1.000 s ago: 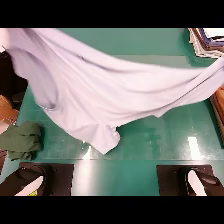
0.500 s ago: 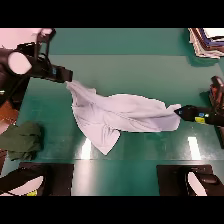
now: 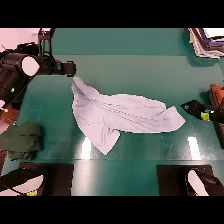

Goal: Fold the shirts.

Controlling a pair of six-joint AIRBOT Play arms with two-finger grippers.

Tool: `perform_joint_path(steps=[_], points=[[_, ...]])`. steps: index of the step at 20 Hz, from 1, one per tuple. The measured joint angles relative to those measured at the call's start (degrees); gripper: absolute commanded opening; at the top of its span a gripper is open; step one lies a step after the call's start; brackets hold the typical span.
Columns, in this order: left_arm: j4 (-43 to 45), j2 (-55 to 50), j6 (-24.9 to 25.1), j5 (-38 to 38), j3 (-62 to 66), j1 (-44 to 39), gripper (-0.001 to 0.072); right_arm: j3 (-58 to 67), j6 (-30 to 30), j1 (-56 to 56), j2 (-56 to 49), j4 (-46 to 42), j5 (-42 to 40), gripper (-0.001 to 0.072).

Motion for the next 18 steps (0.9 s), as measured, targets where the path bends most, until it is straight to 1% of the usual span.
perform_joint_path(steps=[2,5,7,9,13,16,18], points=[[0.07,0.31,-0.74,-3.39,1.33,2.6,0.0546,3.08,-0.59,-1.75,-2.19,0.31,2.27,0.0458],[0.24,2.25,-0.48,-12.09,1.64,6.8,0.0546,7.23,-1.79,-3.74,-4.09,0.39,5.64,0.0449],[0.2,4.7,0.35,-17.88,-1.46,8.33,0.0547,8.68,-2.23,-4.37,-4.2,0.44,6.56,0.045],[-2.4,8.46,0.92,-20.7,-8.04,9.05,0.0546,9.4,-2.43,-4.7,-3.69,0.44,6.84,0.0449],[-12.92,15.72,1.4,-19.91,-25.2,9.68,0.0546,9.99,-2.67,-4.96,-2.08,0.48,6.58,0.045],[-21.09,18.49,2.84,-15.8,-36.24,9.86,0.0546,10.14,-2.75,-5.05,-1.29,0.48,6.4,0.0449],[-25.79,19.26,4.37,-12.44,-41.44,9.88,0.0546,10.16,-2.78,-5.05,-1.09,0.52,6.36,0.0449]])
